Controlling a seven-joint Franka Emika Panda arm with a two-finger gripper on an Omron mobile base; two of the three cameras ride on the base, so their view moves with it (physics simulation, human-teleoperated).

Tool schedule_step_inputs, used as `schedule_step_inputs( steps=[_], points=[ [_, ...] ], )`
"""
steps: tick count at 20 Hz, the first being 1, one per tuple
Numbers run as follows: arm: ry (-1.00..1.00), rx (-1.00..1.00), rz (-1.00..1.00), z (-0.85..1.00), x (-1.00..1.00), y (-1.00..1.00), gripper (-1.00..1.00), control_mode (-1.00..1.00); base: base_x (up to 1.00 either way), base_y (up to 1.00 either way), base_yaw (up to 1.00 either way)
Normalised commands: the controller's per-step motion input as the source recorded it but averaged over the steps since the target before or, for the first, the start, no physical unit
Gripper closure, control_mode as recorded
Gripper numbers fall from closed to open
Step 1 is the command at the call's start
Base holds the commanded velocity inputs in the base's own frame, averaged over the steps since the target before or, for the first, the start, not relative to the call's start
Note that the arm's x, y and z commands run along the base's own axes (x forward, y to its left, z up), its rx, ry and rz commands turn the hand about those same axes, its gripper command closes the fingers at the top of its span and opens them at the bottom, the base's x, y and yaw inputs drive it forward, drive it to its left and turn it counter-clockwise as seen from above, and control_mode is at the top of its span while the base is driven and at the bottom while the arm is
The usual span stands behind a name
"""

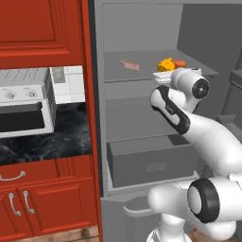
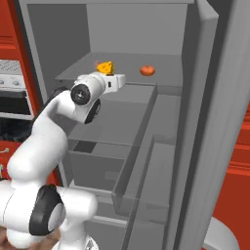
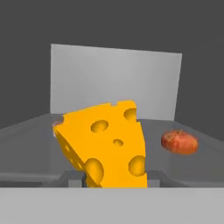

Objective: Take the cheese, steak, and squash from the fridge and place them on the plate on the dining counter to create an appetizer plate.

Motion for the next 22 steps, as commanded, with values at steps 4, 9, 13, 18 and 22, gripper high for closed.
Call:
schedule_step_inputs(
  steps=[4,9,13,18,22],
  points=[
    [0.00,0.00,-0.04,0.64,-1.00,0.00,1.00,-1.00,0.00,0.00,0.00],
    [0.01,0.00,-0.01,0.33,-1.00,0.00,1.00,-1.00,0.00,0.00,0.00],
    [0.10,0.03,0.00,0.03,-1.00,0.05,1.00,-1.00,0.00,0.00,0.00],
    [0.15,0.02,0.00,0.00,-0.92,0.23,1.00,-1.00,0.00,0.00,0.00],
    [0.14,0.00,0.00,0.00,-0.61,0.26,1.00,-1.00,0.00,0.00,0.00]
  ],
)
